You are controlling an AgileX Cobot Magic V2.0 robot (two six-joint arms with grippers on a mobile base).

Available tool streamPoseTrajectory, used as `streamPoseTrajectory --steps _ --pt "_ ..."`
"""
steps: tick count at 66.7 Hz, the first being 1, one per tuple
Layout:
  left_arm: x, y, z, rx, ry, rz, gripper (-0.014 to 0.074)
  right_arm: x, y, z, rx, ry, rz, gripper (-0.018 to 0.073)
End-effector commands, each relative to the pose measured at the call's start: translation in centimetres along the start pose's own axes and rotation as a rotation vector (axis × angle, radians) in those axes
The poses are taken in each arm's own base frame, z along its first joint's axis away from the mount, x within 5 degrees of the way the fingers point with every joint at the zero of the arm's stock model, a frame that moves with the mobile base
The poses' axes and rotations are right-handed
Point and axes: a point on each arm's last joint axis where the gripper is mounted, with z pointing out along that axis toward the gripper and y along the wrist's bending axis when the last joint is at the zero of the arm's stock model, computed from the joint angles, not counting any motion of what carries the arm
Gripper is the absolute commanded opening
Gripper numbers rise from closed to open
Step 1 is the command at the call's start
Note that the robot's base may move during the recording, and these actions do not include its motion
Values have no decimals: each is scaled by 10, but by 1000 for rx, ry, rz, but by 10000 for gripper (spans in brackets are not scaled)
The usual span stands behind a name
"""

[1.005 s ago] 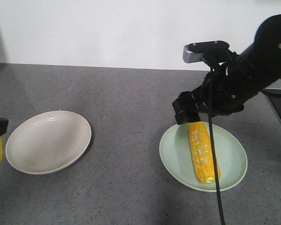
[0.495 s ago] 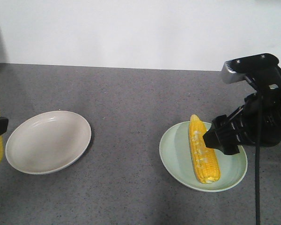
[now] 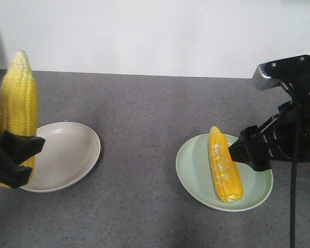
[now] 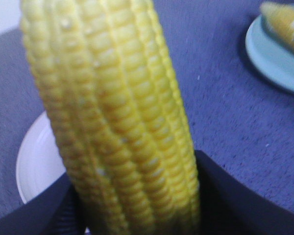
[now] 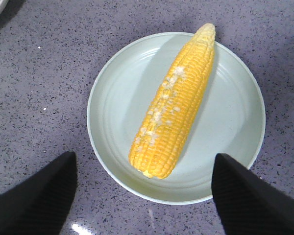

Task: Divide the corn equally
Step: 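Lower the left gripper's cob onto the cream plate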

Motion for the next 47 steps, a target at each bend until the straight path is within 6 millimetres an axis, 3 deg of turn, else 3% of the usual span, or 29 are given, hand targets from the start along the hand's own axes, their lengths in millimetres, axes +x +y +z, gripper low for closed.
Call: streamPoseTrajectory --steps 1,30,47 --pt "-21 4 11 -21 -15 -29 261 -7 1 -13 3 -87 -9 549" --pt "-61 32 84 -176 368 -89 261 -7 1 -13 3 -87 -8 549" --pt "-60 60 124 -210 459 -199 261 -7 1 -13 3 -86 -8 549"
